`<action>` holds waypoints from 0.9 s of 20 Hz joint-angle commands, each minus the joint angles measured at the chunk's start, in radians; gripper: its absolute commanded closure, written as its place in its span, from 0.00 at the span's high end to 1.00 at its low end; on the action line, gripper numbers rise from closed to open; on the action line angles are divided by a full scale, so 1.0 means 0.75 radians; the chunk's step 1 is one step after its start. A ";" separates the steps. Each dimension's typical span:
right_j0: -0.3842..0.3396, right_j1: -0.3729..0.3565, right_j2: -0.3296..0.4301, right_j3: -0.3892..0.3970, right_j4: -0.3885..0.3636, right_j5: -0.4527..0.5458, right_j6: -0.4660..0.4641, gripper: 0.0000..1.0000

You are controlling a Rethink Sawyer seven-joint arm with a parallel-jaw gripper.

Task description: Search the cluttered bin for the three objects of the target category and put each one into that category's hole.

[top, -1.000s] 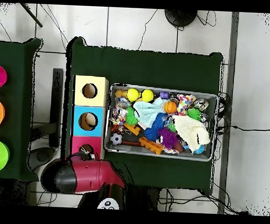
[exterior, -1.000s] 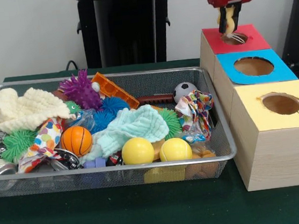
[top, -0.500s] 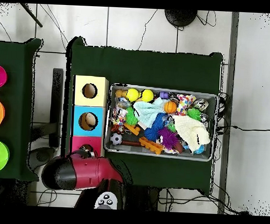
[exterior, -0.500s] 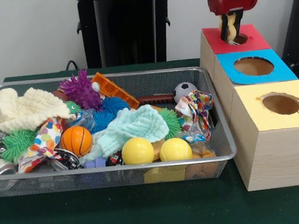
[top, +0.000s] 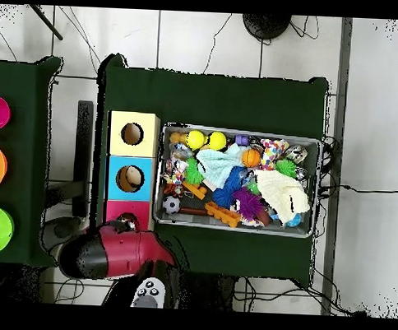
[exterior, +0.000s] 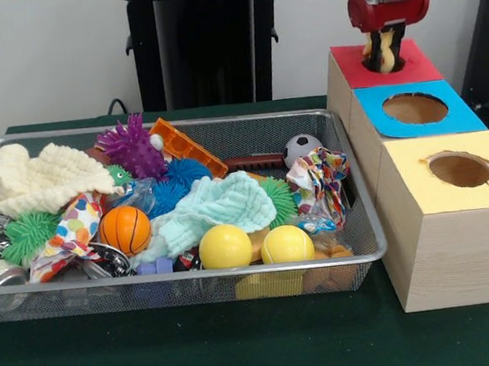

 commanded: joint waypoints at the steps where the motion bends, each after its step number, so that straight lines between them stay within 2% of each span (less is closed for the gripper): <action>1: 0.034 0.120 0.040 -0.095 0.075 -0.117 0.321 0.00; 9: 0.037 0.213 0.051 -0.088 0.104 -0.244 0.334 0.00; 18: 0.018 0.233 0.042 -0.100 0.134 -0.230 0.294 0.00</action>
